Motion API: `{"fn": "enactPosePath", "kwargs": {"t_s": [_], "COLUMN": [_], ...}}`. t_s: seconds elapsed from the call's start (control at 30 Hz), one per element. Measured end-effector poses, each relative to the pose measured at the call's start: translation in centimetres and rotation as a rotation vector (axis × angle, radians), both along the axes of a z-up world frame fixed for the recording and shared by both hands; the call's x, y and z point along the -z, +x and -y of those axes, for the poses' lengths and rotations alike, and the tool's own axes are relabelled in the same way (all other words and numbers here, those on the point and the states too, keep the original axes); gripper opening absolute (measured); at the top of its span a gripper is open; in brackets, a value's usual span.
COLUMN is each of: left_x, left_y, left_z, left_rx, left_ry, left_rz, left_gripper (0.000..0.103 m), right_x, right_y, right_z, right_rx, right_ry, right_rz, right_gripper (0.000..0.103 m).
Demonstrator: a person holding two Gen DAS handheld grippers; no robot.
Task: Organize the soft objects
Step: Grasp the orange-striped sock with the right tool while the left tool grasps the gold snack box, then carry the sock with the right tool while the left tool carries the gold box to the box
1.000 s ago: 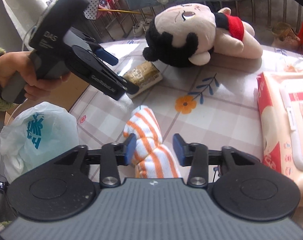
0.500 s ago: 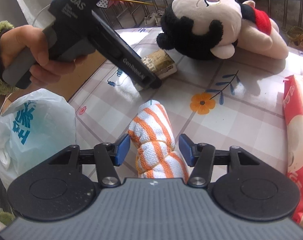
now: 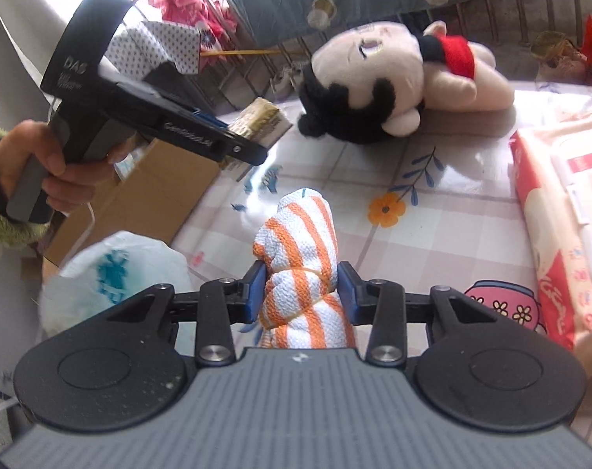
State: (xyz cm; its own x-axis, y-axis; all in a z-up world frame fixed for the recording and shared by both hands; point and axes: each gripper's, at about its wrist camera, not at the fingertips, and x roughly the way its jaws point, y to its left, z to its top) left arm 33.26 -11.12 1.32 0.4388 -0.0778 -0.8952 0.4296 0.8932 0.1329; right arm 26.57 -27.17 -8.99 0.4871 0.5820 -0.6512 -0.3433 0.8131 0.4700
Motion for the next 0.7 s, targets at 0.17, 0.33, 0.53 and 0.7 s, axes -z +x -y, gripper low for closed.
{"fn": "enactPosePath", "kwargs": {"t_s": [0.17,0.33,0.53,0.7], "left_x": [-6.1,-12.0,-14.3,-11.2], "left_y": [-4.6,-10.8,-18.2,-21.2], "left_z": [-4.2,-10.5,-19.0,-26.4], "left_rx": [-0.054,-0.146,-0.277,-0.433], "left_ry": [-0.077,-0.126,-0.161,-0.205], "left_rz": [0.103,0.227,0.329,0.282], "left_gripper": [0.053,0.053,0.053,0.053], "right_x": [-4.8,-10.2,-14.9,-16.4], "right_y": [-2.9,-5.3,-6.8,-5.9], "right_z": [-0.1,-2.5,-8.6,-15.0], "right_rx": [0.0,-0.05,-0.17,-0.27], "right_ry": [0.038,0.077,0.121,0.19], "right_rz": [0.087,0.175,0.234,0.177], "right_gripper": [0.038,0.038,0.038,0.038]}}
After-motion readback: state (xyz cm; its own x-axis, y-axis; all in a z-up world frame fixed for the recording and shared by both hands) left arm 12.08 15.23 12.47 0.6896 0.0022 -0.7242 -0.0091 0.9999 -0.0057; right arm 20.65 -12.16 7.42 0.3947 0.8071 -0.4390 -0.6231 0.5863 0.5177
